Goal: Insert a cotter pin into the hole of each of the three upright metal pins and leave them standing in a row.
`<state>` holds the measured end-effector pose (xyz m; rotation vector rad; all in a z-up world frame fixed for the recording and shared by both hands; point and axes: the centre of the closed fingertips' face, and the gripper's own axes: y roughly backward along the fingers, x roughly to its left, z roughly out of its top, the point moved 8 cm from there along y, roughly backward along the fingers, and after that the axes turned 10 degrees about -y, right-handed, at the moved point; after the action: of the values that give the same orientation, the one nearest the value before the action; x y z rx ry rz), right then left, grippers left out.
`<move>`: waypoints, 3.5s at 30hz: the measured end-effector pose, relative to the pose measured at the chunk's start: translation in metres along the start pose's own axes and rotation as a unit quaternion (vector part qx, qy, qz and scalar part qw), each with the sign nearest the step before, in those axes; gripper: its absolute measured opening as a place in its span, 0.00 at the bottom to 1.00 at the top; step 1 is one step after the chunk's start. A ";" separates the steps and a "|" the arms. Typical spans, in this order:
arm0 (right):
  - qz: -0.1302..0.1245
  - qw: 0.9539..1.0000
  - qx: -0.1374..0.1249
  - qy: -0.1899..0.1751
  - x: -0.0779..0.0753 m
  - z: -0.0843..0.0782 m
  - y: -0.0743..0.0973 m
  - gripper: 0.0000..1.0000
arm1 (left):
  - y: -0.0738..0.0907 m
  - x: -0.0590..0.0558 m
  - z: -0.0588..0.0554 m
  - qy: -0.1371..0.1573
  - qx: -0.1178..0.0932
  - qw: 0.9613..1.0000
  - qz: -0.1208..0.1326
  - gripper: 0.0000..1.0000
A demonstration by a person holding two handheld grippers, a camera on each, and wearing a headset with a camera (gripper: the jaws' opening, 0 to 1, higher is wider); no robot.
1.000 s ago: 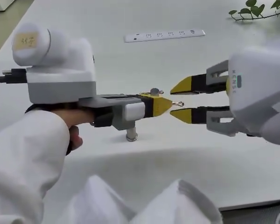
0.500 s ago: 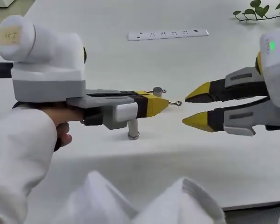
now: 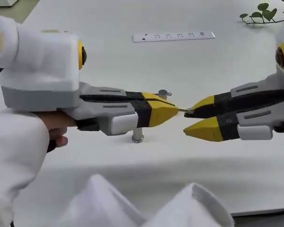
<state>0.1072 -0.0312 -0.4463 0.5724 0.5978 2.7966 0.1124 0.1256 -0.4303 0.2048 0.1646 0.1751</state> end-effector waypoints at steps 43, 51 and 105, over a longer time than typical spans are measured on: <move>0.036 0.998 0.046 -0.019 0.005 -0.007 -0.019 0.00 | -0.003 0.001 -0.025 -0.097 0.093 0.990 -0.037 0.01; -0.003 0.999 0.051 -0.010 -0.017 -0.009 -0.023 0.00 | 0.013 0.030 -0.032 -0.089 0.112 0.988 0.055 0.21; 0.002 0.990 0.132 0.054 -0.082 -0.008 -0.077 0.00 | 0.012 0.073 -0.062 -0.120 0.209 0.969 0.055 0.09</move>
<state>0.1882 0.0103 -0.5131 0.4718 1.0012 2.7850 0.1704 0.1629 -0.4985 0.6533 -0.0543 0.2238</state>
